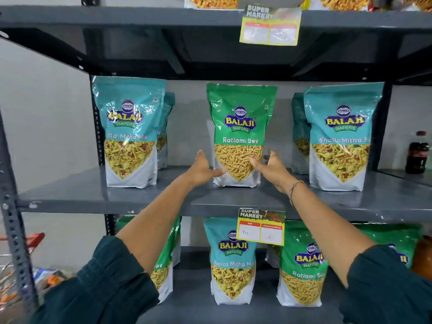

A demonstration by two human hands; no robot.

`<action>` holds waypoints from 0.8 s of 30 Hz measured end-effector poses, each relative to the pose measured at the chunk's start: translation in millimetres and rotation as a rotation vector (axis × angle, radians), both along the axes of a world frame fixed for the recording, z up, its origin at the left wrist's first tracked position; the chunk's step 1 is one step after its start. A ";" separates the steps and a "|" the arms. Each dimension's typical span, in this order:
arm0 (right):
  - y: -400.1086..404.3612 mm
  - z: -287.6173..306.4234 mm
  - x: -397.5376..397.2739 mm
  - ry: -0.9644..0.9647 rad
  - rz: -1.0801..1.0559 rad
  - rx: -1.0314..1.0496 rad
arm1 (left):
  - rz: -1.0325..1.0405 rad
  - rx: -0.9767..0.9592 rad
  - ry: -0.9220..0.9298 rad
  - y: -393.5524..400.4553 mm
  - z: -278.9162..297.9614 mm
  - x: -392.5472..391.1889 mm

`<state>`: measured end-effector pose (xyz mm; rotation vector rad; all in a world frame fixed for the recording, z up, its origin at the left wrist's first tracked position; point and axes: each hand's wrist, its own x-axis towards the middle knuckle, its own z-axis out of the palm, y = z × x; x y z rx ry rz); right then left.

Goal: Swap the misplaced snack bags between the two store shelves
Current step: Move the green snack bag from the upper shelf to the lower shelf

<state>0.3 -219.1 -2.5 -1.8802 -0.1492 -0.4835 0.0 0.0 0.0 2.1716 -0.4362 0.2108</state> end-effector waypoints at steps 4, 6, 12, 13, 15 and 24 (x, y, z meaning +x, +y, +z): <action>-3.9 0.6 8.1 -0.038 0.130 -0.015 | -0.028 -0.099 -0.027 -14.2 1.9 7.6; -5.9 0.9 8.7 -0.077 0.099 -0.034 | 0.071 -0.023 -0.125 -21.3 -1.1 10.8; -4.7 4.1 -20.6 -0.163 0.069 -0.067 | 0.136 -0.108 -0.217 -16.6 -5.6 -13.2; -3.1 3.8 -29.4 -0.164 0.079 -0.051 | 0.126 -0.112 -0.224 -12.5 -6.2 -22.5; 1.9 4.0 -51.5 -0.165 0.096 -0.004 | 0.099 -0.141 -0.243 -3.4 -6.6 -45.2; 34.0 7.2 -167.6 -0.186 0.123 0.043 | 0.047 -0.238 -0.242 39.6 -13.9 -150.1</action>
